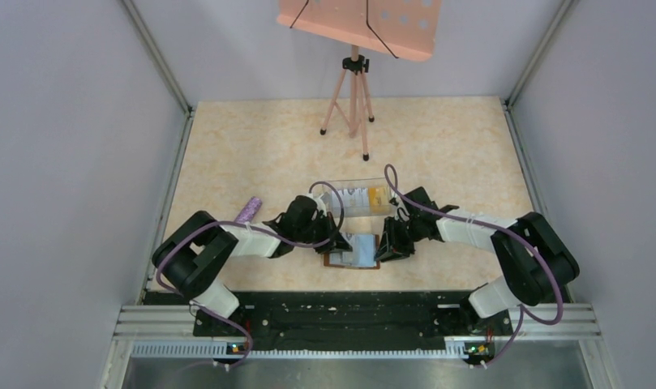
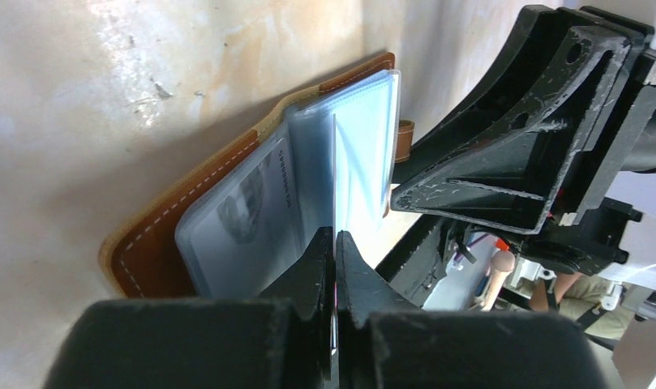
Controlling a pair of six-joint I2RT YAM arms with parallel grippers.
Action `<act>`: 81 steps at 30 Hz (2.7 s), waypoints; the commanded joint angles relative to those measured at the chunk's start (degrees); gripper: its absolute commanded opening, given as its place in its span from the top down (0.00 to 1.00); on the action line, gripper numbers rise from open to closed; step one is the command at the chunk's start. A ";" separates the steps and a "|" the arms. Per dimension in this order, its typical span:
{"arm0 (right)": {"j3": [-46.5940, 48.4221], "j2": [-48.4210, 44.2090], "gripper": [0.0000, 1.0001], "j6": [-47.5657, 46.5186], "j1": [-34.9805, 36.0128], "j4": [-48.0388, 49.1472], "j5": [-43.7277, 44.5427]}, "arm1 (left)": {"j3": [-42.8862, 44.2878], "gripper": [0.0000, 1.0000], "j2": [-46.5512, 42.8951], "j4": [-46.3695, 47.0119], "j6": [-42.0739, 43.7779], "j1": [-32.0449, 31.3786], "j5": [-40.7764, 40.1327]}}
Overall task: Put the credit cards into the card holder
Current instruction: Insert the credit card into the card holder.
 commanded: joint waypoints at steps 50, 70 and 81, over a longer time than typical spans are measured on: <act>1.46 2.19 0.77 -1.12 0.63 2.29 0.27 | 17.50 0.57 2.23 -36.21 7.59 -7.24 -12.91; 1.90 2.59 0.76 -1.56 0.63 3.90 -2.18 | 19.67 0.85 5.96 -29.11 8.60 -9.59 -5.82; 0.86 2.63 0.76 -0.45 0.65 6.80 -4.65 | 14.67 1.00 4.66 -17.61 5.07 -8.27 -0.80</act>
